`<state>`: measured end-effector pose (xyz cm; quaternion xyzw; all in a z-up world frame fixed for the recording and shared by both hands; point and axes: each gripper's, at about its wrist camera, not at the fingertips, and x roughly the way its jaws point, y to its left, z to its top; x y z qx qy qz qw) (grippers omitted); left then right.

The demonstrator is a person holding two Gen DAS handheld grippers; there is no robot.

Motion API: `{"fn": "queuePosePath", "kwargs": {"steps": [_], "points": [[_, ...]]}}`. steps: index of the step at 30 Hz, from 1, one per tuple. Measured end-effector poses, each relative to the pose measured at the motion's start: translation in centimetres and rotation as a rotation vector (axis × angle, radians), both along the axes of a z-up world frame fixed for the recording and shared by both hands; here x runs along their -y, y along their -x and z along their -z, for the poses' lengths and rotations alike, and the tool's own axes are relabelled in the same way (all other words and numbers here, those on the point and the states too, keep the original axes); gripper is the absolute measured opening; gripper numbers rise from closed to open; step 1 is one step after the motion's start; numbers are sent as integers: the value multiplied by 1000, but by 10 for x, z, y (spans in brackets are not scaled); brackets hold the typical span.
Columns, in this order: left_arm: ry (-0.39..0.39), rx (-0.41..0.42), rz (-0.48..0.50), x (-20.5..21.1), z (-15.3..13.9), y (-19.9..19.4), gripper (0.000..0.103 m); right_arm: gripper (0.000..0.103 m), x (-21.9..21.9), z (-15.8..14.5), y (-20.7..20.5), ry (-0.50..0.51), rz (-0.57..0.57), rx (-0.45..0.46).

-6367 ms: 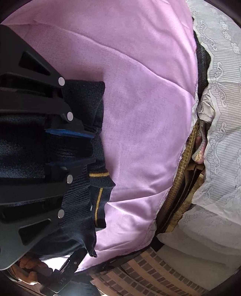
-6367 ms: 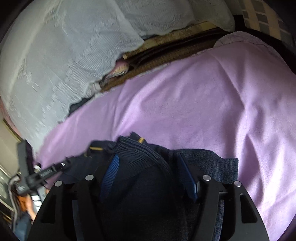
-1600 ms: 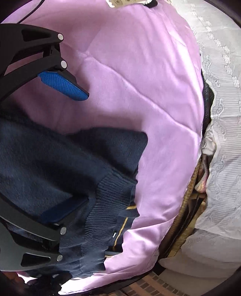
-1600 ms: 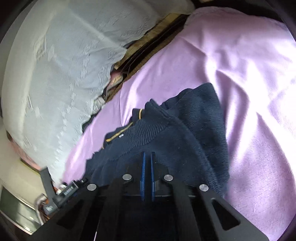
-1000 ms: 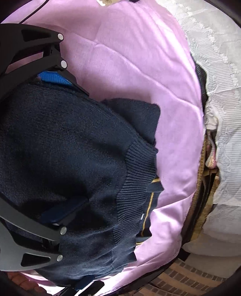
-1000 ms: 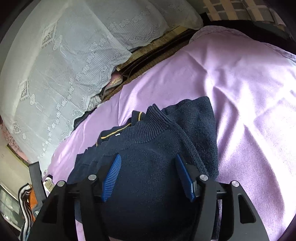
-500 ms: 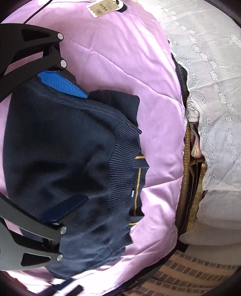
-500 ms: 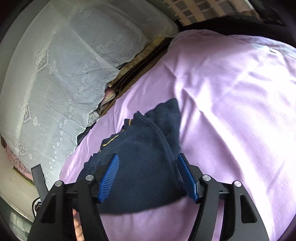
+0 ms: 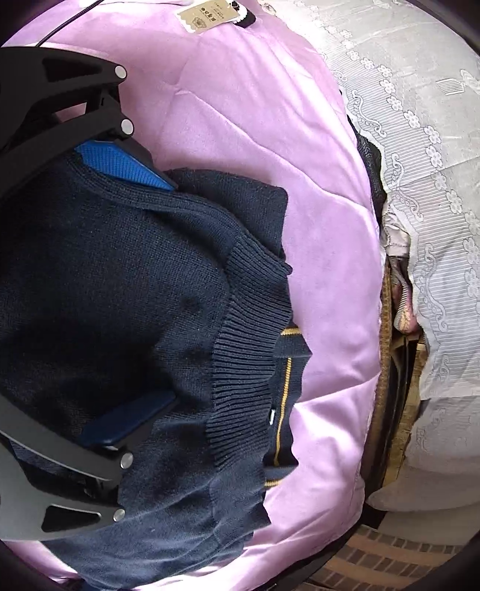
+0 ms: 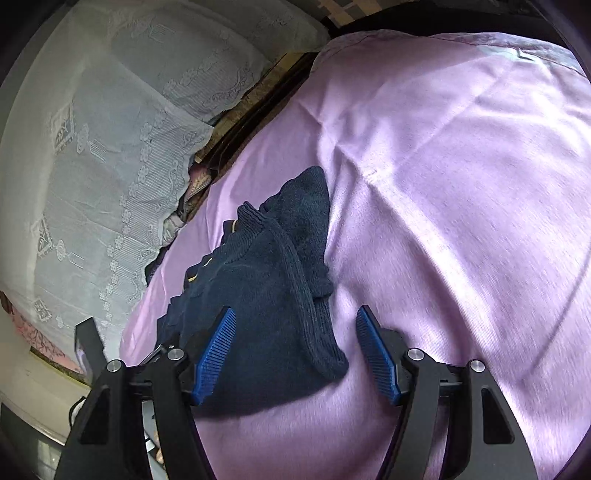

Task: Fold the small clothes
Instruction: 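Tuck the cardigan edge with the left tool while the right tool presses the fold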

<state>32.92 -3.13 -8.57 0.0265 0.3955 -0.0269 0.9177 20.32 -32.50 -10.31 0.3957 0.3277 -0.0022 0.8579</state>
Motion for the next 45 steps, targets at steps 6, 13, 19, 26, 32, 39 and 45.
{"fn": "queuePosePath", "kwargs": {"steps": [6, 13, 19, 26, 32, 39, 45], "points": [[8, 139, -14, -12, -37, 28, 99, 70, 0, 0, -6, 14, -13, 9], [40, 86, 135, 15, -28, 31, 99, 71, 0, 1, -5, 9, -13, 13], [139, -51, 139, -9, -1, 9, 99, 71, 0, 0, -4, 5, -17, 16], [119, 101, 66, -43, -24, 26, 96, 71, 1, 0, -3, -2, -20, 18], [169, 12, -51, -97, -9, 6, 98, 71, 1, -1, -3, 2, -23, 13], [177, -98, -113, -115, 10, -5, 99, 71, 0, -1, -3, -1, -22, 15], [135, 53, -53, -82, -40, 27, 98, 71, 4, -1, -1, -57, -17, 22]]}}
